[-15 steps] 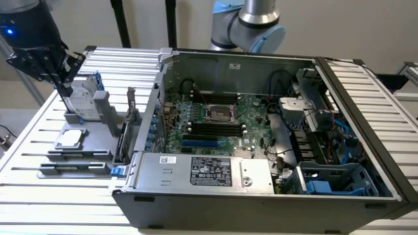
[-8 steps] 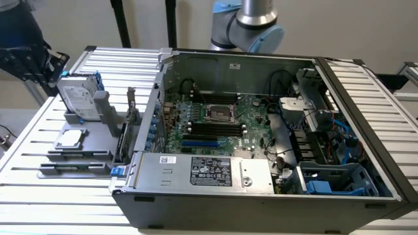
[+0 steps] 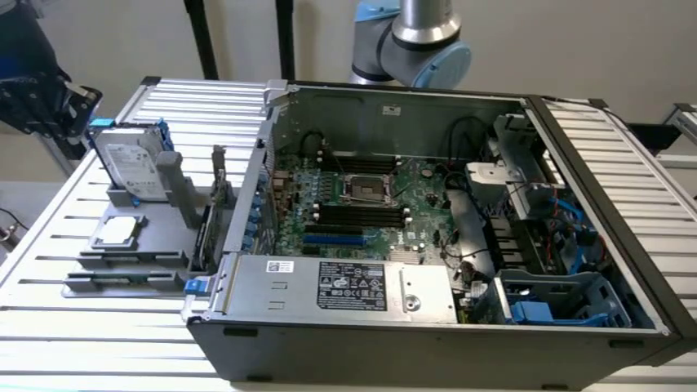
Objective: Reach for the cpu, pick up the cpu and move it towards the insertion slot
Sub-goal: 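Pick up the cpu and move it towards the insertion slot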
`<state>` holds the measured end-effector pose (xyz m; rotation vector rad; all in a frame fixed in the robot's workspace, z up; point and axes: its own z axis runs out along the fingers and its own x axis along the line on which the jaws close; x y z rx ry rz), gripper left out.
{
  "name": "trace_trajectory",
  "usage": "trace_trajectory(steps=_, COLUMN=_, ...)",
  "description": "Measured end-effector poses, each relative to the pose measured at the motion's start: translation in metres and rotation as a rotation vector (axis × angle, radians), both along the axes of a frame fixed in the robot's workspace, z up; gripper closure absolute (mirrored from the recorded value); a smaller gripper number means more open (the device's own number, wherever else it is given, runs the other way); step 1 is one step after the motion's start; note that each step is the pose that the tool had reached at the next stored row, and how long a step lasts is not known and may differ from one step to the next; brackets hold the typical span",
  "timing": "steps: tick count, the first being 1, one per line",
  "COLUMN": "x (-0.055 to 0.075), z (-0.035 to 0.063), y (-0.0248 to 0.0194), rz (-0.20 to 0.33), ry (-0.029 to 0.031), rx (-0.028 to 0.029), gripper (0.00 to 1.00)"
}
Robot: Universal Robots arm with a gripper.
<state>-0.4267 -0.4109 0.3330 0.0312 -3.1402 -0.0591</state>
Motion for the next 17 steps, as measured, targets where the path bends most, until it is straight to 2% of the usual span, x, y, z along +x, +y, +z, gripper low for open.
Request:
trace_trajectory(steps=2, x=-0.0001, z=0.0, y=0.0002, rz=0.0, ry=0.0, rx=-0.0001, gripper=0.88)
trace_trajectory(steps=4, x=-0.0001, z=0.0, y=0.0002, rz=0.001, ry=0.0001, rx=-0.0002, gripper=0.76)
trace_trajectory(steps=5, x=-0.0001, z=0.0, y=0.0003, rz=0.001, ry=0.0, rx=-0.0003, gripper=0.76)
trace_trajectory(steps=7, x=-0.0003, z=0.0, y=0.0005, rz=0.001, ry=0.0, rx=-0.0006, gripper=0.64)
trace_trajectory(steps=8, x=-0.0003, z=0.0, y=0.0006, rz=0.001, ry=0.0001, rx=-0.0006, gripper=0.64)
trace_trajectory(steps=9, x=-0.0003, z=0.0, y=0.0005, rz=0.001, ry=0.0002, rx=-0.0007, gripper=0.53)
trace_trajectory(steps=12, x=-0.0003, z=-0.0006, y=0.0005, rz=0.001, ry=0.0001, rx=-0.0007, gripper=0.47)
trace_trajectory(steps=14, x=-0.0003, z=-0.0013, y=0.0005, rz=0.001, ry=0.0, rx=-0.0006, gripper=0.35)
trace_trajectory(steps=16, x=-0.0004, z=-0.0026, y=0.0005, rz=0.002, ry=-0.0002, rx=-0.0006, gripper=0.35)
trace_trajectory(steps=17, x=-0.0004, z=-0.0039, y=0.0005, rz=0.002, ry=-0.0001, rx=-0.0006, gripper=0.29)
